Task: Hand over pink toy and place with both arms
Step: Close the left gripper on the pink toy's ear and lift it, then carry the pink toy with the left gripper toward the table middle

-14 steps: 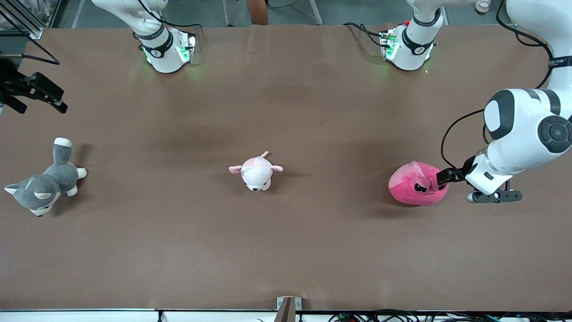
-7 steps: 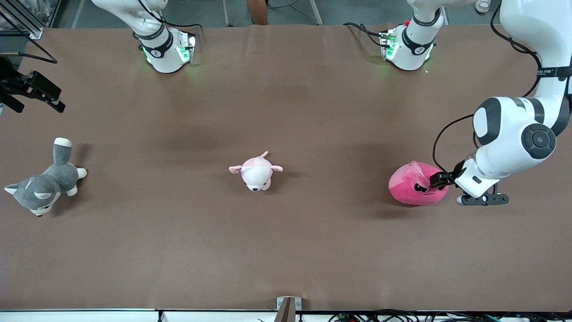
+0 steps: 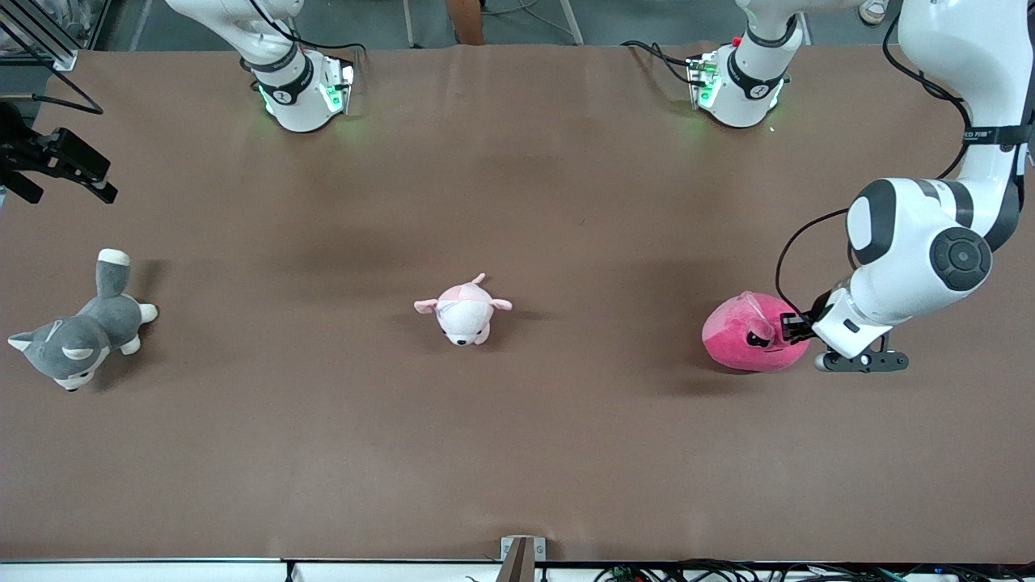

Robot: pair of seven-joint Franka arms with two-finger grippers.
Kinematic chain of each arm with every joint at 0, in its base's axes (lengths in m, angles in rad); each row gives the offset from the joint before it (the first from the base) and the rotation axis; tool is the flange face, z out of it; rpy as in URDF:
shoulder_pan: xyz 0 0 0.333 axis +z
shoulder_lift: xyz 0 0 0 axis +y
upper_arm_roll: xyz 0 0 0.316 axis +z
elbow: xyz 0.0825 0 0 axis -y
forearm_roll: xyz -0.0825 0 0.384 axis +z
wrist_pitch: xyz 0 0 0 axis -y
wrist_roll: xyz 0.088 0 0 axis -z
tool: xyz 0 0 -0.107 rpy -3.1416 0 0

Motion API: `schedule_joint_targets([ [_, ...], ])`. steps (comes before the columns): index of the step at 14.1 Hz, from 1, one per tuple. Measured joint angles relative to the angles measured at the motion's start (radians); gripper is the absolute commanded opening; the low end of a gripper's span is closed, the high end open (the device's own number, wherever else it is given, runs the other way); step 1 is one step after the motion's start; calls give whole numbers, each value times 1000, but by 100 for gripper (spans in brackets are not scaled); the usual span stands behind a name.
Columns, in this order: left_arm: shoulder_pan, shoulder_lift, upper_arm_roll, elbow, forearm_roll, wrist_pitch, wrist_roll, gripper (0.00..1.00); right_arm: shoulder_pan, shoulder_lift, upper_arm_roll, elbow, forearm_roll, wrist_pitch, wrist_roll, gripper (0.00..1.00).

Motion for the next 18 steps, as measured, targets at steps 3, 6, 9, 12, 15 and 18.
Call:
schedule_joint_targets([
  [3, -4, -15, -41, 15, 0, 1, 0, 0, 0, 0, 0, 0, 0, -1, 0, 100],
  [6, -4, -53, -106, 70, 0, -73, -55, 0, 0, 2, 6, 0, 0, -5, 0, 100],
  [9, -16, -72, -219, 156, 0, -152, -216, 1, 1, 2, 11, 23, 0, -102, 0, 100],
  [12, -90, -73, -265, 205, 0, -159, -330, 2, 5, 1, 13, 107, 1, -248, -1, 100],
  [15, -175, -73, -267, 276, 0, -159, -460, 3, 43, 0, 18, 143, 14, -278, -1, 100],
  [18, -234, -73, -267, 335, 0, -161, -591, 3, 53, 7, 12, 141, 172, -284, 0, 99],
])
